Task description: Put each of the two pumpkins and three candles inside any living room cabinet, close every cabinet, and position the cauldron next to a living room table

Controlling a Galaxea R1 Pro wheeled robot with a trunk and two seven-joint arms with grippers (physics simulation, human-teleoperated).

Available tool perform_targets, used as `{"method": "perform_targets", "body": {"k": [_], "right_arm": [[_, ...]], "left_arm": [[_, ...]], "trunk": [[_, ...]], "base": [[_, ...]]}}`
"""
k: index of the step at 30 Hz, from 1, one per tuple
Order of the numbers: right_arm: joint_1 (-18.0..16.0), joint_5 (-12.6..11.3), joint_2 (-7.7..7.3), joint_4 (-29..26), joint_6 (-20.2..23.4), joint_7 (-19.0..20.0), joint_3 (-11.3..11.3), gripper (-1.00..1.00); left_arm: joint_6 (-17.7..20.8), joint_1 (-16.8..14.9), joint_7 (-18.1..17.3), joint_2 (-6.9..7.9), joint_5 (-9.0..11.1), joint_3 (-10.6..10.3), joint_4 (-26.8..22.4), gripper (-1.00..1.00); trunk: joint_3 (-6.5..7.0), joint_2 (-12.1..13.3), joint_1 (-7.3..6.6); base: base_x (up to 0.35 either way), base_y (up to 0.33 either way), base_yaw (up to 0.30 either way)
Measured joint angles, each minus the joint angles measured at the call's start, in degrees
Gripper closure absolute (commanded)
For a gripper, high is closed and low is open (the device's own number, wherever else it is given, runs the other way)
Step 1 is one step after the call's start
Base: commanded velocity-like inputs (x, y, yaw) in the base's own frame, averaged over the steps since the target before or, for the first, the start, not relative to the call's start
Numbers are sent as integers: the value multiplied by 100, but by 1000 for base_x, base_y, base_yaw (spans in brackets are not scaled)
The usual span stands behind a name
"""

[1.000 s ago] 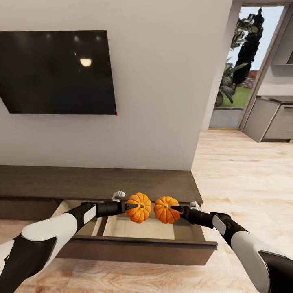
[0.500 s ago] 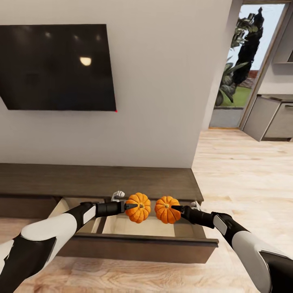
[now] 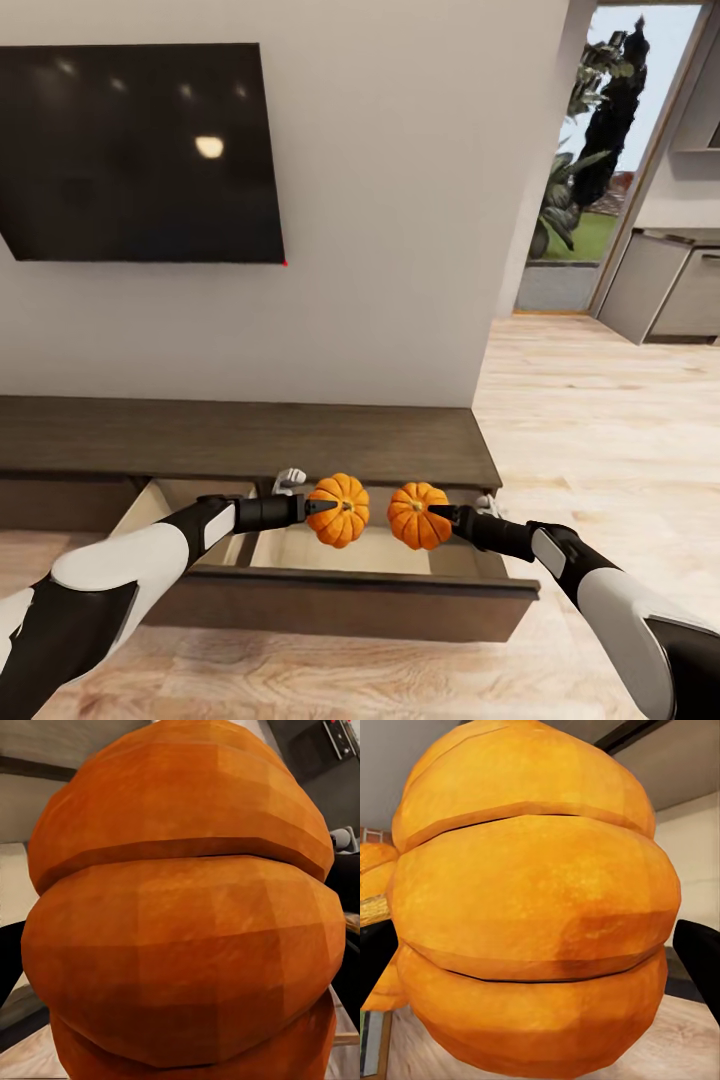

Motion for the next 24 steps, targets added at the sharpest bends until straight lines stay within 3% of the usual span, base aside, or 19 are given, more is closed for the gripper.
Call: {"method": "perform_targets", "body": {"k": [8,24], "right_arm": [[-2,-1,1,8,4,-17,-5,100],[-1,12,23,10,3,-169,-1,100]], "left_arm": [[46,0,15,-8,2,3,4,100],[55,0,16,-58,-17,-22,-1,100]], "trunk": [[-144,-321,176],[-431,-963,527]], "base": [[198,0,0],[9,0,0]]}}
